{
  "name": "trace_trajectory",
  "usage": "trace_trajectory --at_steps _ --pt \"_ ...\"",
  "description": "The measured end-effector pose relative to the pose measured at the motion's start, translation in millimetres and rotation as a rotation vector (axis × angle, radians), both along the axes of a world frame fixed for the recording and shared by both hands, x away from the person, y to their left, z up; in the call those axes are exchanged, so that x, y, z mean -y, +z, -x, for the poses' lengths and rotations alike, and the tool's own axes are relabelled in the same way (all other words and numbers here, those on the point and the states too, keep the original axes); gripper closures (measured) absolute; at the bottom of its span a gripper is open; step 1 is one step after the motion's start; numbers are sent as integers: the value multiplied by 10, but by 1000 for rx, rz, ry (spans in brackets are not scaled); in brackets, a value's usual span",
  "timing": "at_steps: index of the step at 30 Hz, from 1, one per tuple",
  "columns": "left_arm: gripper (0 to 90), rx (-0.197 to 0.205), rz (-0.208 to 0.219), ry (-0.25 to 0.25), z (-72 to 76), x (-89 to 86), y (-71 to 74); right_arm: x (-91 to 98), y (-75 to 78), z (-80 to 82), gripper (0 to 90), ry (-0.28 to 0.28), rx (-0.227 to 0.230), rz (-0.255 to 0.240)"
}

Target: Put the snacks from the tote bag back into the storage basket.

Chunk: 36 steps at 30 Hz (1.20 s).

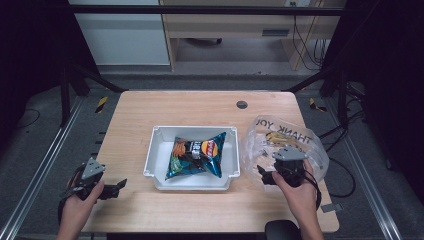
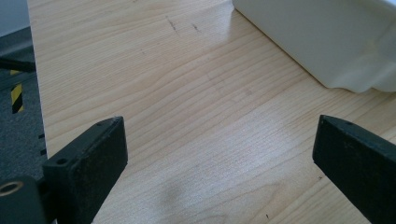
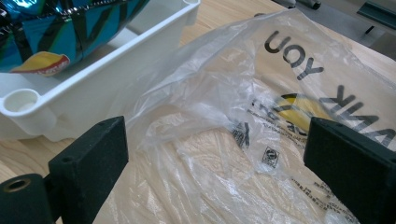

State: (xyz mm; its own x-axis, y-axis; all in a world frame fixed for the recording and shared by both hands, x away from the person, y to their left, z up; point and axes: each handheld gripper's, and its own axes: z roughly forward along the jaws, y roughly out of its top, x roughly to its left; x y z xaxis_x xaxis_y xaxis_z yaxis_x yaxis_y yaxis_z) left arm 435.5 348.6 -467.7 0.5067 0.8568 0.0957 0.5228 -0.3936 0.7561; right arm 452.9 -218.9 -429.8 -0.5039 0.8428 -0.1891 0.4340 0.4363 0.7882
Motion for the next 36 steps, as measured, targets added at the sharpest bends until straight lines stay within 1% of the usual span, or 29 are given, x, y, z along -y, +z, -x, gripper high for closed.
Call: trace_trajectory --at_steps 2,11,13,15,20,25,26,29,32,36 --pt "28 0 -1 -1 1 0 1 0 -21 -9 70 1 -4 8" --pt "28 0 1 0 1 5 -3 -62 -145 -46 71 10 -45 74" --pt "28 0 1 0 1 5 -3 -71 -157 -50 71 9 -46 80" --pt "28 0 2 0 1 5 -2 -96 -184 -65 71 14 -56 86" --pt "28 -1 0 -4 -1 7 -3 -163 -245 -111 71 24 -75 120" --pt "28 -1 1 -6 -1 12 -2 -212 -285 -156 71 35 -88 136" --pt "28 -2 -1 -8 -1 12 -1 -221 -291 -161 71 32 -98 140" --pt "28 -3 -2 -10 -2 14 -2 -239 -323 -194 72 33 -107 151" --pt "28 -3 0 -9 -1 13 -2 -251 -351 -225 73 28 -111 158" --pt "28 -5 -2 -10 -3 8 -1 -241 -398 -262 77 7 -113 155"
